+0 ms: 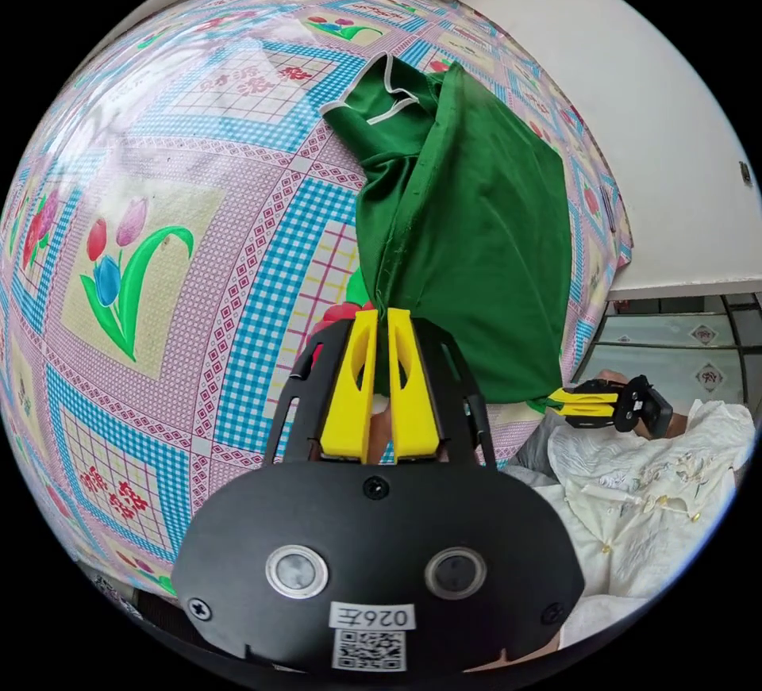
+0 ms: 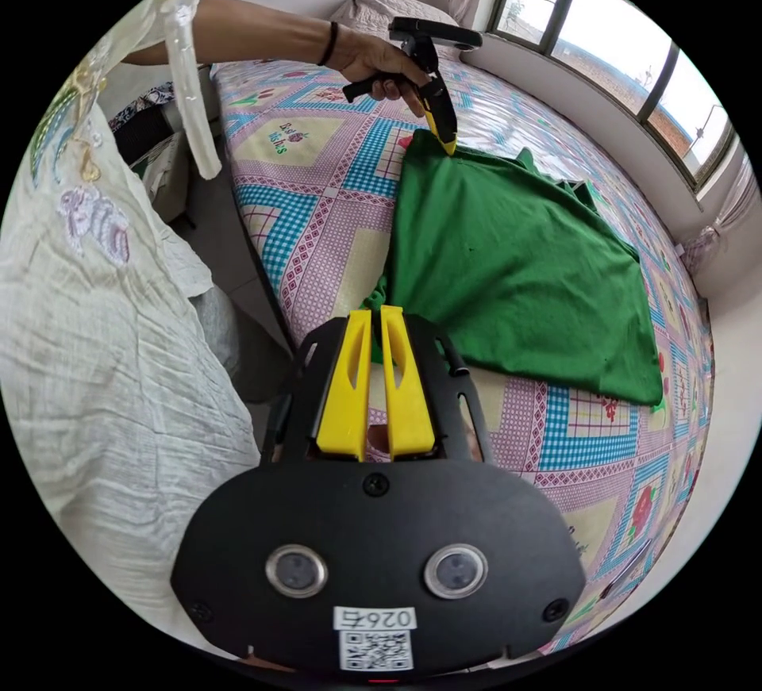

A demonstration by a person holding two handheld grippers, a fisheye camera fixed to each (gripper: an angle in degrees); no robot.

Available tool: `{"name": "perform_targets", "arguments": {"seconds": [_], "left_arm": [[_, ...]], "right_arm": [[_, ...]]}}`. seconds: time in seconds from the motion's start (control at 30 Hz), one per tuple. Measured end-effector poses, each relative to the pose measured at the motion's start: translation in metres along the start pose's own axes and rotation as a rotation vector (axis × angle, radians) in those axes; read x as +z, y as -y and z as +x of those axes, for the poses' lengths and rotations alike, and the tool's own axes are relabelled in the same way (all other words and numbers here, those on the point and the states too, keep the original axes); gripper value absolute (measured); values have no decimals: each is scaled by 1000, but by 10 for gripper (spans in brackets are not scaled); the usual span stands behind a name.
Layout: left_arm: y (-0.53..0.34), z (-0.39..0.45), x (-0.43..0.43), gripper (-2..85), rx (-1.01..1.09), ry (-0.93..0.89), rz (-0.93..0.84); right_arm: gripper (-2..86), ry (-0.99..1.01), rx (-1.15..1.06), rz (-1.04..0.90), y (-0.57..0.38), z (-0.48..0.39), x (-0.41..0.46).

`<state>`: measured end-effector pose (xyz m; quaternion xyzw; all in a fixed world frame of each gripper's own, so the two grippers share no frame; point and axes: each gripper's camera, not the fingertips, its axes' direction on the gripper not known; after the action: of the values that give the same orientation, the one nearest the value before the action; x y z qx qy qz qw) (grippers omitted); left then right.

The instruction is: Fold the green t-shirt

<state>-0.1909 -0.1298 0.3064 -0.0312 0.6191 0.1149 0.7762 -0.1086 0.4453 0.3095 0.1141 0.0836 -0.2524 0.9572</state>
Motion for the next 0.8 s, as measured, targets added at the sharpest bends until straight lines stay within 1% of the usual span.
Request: {"name": "perform_targets", "arguments": {"seconds": [0.17,0.27,0.33,0.37,0.43,0.5,0.57,0.63,0.7,0.8], "left_arm": [[-51,-75,-9,5,-81,-222,17],[-104,-110,-19,2,-112,-387,47],[-152,-131,-30,0,-118,-561,108],[-163,-135,-32,-1,-119,-609,130],[-201,-156,-37,-3,-127,-828,235],[-217,-169,-40,-5,-130,-956,326],[-217,-180,-43,-5,-122,-1035,394],[-189,-188,-46,-6,-105,-1092,439],[-154,-193,-47,-6,-90,-1098,464],[-84,-205,-37,-6,-115,-1089,477]], "right_arm": [[-13,68,1,-13,-6,12,-28],[-13,128,8,-25,-20,20,-53],[-13,211,76,-19,-36,37,-79],[-13,239,104,-10,-40,43,-86],[-13,344,249,58,-61,79,-118],[-13,325,372,145,-79,111,-143],[-13,279,476,249,-96,145,-168],[-13,247,558,380,-110,192,-191],[-13,204,583,418,-110,228,-198],[-13,114,603,402,-104,287,-196]]}}
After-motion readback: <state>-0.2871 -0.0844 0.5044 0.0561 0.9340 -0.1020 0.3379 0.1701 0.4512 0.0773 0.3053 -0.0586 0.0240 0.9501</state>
